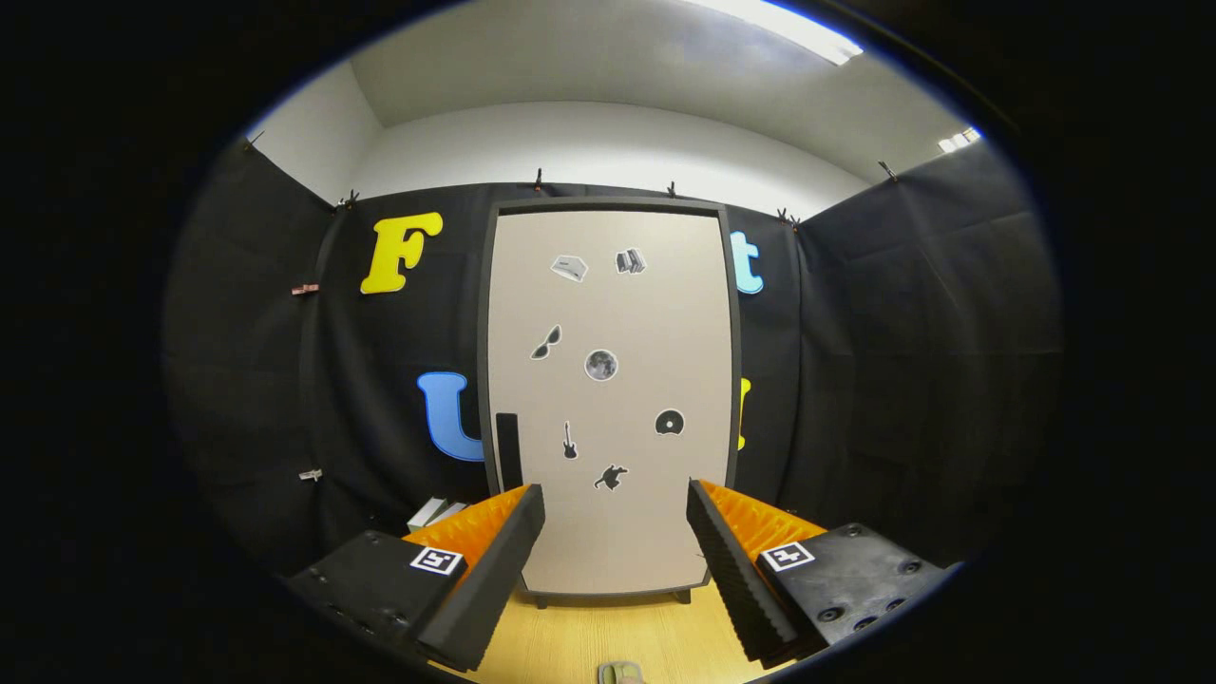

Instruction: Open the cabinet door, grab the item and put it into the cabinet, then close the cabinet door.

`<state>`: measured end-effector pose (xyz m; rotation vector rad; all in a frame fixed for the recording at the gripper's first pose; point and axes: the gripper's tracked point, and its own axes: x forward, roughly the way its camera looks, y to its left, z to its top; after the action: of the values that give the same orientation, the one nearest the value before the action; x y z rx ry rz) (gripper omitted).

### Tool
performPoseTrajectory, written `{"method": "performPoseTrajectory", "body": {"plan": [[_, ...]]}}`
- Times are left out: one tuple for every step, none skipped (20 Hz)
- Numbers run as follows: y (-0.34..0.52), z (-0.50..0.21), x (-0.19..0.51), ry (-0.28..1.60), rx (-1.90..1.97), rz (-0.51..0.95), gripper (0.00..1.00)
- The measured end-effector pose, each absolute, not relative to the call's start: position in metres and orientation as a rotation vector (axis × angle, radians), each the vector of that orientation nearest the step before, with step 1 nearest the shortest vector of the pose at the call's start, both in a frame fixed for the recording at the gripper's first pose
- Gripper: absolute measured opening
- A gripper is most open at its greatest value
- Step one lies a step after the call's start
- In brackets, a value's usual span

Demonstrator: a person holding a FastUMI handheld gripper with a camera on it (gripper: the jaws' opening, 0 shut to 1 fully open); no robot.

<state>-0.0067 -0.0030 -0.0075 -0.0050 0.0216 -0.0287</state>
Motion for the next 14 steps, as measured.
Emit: {"method": "performPoseTrajectory", "body": {"plan": [[-0.001,-0.009,-0.006,0.023,-0.007,-0.026,0.98],[0.001,-0.01,-0.005,0.027,-0.011,-0.027,0.98],[0.002,-0.013,-0.005,0.032,-0.015,-0.03,0.98],[0.004,-0.014,-0.004,0.034,-0.019,-0.031,0.98],[0.007,-0.015,-0.002,0.035,-0.02,-0.03,0.98],[0.011,-0.014,-0.002,0.025,-0.02,-0.023,0.98],[0.014,-0.014,0.001,0.024,-0.019,-0.02,0.98],[0.017,-0.014,0.002,0.022,-0.022,-0.019,0.98],[0.018,-0.015,0.003,0.02,-0.027,-0.02,0.98],[0.02,-0.015,0.006,0.019,-0.029,-0.022,0.98],[0.022,-0.015,0.009,0.02,-0.028,-0.02,0.98],[0.025,-0.016,0.012,0.019,-0.023,-0.014,0.98],[0.029,-0.016,0.015,0.017,-0.015,-0.003,0.98],[0.032,-0.016,0.019,0.014,-0.008,0.005,0.98]]}}
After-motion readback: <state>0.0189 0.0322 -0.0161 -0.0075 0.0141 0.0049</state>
